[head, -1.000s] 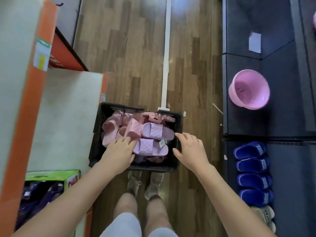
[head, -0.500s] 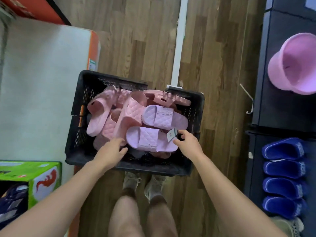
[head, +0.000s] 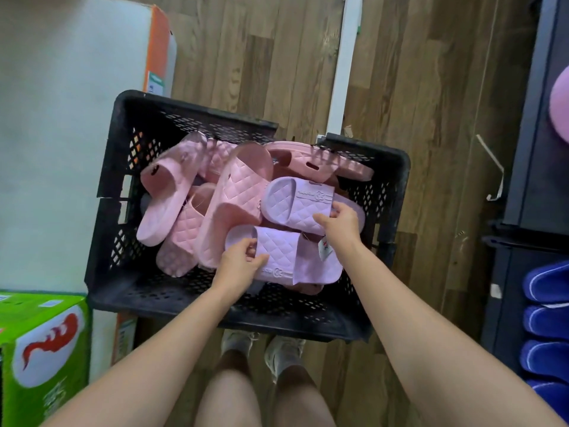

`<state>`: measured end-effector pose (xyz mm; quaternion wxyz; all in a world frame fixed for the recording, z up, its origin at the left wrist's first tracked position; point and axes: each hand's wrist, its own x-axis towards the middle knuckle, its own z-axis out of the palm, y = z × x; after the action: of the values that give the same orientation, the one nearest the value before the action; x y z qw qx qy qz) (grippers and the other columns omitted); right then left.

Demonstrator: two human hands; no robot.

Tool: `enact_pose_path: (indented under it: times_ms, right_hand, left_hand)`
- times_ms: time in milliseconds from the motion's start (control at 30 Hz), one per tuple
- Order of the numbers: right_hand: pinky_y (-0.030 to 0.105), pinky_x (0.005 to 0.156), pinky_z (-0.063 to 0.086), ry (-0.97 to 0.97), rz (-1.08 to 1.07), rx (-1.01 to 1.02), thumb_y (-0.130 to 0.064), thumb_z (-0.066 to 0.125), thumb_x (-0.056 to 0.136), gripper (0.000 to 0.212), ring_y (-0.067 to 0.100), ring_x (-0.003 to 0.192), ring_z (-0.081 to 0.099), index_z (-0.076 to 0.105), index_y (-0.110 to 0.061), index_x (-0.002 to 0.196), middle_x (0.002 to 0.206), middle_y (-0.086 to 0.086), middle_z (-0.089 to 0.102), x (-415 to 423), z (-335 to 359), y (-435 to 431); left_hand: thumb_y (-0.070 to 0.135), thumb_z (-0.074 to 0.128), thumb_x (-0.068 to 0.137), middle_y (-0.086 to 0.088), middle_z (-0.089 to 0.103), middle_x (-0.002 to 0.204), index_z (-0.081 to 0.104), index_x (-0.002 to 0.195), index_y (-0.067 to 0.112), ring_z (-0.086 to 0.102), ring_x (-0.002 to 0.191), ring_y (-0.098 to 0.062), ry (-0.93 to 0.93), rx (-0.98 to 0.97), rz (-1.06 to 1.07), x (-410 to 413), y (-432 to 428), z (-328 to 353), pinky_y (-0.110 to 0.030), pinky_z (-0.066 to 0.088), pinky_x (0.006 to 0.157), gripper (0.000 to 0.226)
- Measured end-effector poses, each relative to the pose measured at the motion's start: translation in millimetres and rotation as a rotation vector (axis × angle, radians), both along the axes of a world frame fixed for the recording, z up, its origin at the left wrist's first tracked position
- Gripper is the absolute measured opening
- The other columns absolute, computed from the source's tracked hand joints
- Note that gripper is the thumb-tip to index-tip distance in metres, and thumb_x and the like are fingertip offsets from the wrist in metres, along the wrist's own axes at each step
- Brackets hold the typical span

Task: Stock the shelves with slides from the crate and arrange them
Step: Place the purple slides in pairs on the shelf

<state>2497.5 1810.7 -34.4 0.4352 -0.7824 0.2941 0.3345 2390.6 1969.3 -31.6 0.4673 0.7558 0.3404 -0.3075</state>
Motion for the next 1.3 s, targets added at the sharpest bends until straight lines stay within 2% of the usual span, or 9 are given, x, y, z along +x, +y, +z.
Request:
enact_pose_path:
  times_ms: [200,300,400,500,600,733,900,1067,1300]
  right_hand:
    - [0.04,0.082,0.053,0.061,-0.074,-0.022,-0.005,0.068,0.078,0.027,0.025,0.085,0.064,0.064,-0.003,0.104,0.094,0.01,0.067,-0.5,9.7,-4.2]
    - [0.048,0.082,0.054,0.057,-0.075,0.02,-0.002,0.065,0.079,0.014,0.036,0.092,0.065,0.063,-0.006,0.092,0.096,0.019,0.068,-12.5,35.3,-7.8]
    - [0.054,0.08,0.053,0.035,-0.079,0.035,-0.001,0.065,0.078,0.01,0.041,0.091,0.064,0.062,-0.01,0.078,0.091,0.022,0.068,-22.6,66.4,-14.3]
    - [0.053,0.081,0.053,0.039,-0.118,0.074,-0.002,0.067,0.08,0.016,0.037,0.09,0.065,0.062,-0.001,0.095,0.094,0.02,0.068,-31.8,102.8,-17.9]
    - [0.052,0.081,0.053,0.004,-0.154,0.11,0.0,0.066,0.082,0.018,0.033,0.088,0.067,0.059,0.003,0.097,0.092,0.018,0.068,-39.6,142.5,-17.2]
    - [0.043,0.074,0.055,-0.055,-0.201,0.175,0.0,0.061,0.086,0.01,0.023,0.077,0.066,0.055,0.0,0.094,0.084,0.009,0.067,-43.8,204.6,-14.3]
    - [0.024,0.061,0.057,-0.177,-0.214,0.229,-0.001,0.059,0.088,0.011,0.015,0.08,0.067,0.055,-0.011,0.09,0.088,0.002,0.067,-54.2,287.1,-12.9]
    - [0.03,0.069,0.058,-0.312,-0.152,0.215,-0.007,0.062,0.087,0.011,0.016,0.087,0.068,0.056,-0.014,0.094,0.096,0.004,0.068,-67.3,366.0,-14.7]
    - [0.019,0.056,0.054,-0.446,-0.271,0.243,-0.006,0.065,0.085,0.017,0.009,0.078,0.068,0.058,-0.016,0.095,0.09,-0.005,0.068,-87.2,462.7,-17.3]
  left_hand:
    - [0.017,0.063,0.079,-0.001,0.051,0.073,0.057,0.093,0.009,0.047,0.072,-0.019,0.043,-0.086,0.044,-2.2,-7.7,17.6,-0.034,0.044,0.075,0.018]
    - [0.01,0.059,0.084,0.002,0.047,0.069,0.054,0.085,0.008,0.041,0.064,-0.016,0.017,-0.063,-0.034,-9.6,-7.2,43.0,-0.029,0.038,0.064,0.005]
    - [0.009,0.057,0.087,0.007,0.044,0.066,0.049,0.081,0.017,0.038,0.06,-0.012,-0.035,0.0,-0.112,-14.4,0.9,71.6,-0.023,0.033,0.057,0.013]
    - [0.012,0.058,0.087,0.004,0.055,0.076,0.053,0.09,0.019,0.05,0.068,-0.013,-0.064,0.025,-0.187,-14.3,13.7,109.4,-0.026,0.041,0.065,0.009]
    - [0.014,0.059,0.087,-0.003,0.063,0.089,0.057,0.1,0.017,0.058,0.083,-0.023,-0.095,0.043,-0.245,-12.6,26.8,150.0,-0.036,0.049,0.077,0.014]
    - [0.011,0.06,0.086,0.002,0.058,0.082,0.053,0.09,0.024,0.054,0.078,-0.021,-0.204,0.039,-0.337,-9.6,38.8,207.7,-0.032,0.044,0.071,0.016]
    - [0.007,0.061,0.085,0.006,0.06,0.092,0.06,0.099,0.018,0.056,0.087,-0.014,-0.359,0.058,-0.403,-6.0,50.3,280.5,-0.025,0.041,0.076,0.018]
    - [0.005,0.061,0.084,0.007,0.063,0.1,0.065,0.109,0.013,0.058,0.097,-0.012,-0.484,0.084,-0.452,-2.6,59.5,344.4,-0.019,0.039,0.079,0.026]
    - [0.005,0.056,0.088,0.008,0.061,0.115,0.063,0.117,0.015,0.055,0.107,-0.011,-0.675,0.117,-0.546,6.0,60.8,423.9,-0.02,0.041,0.088,0.03]
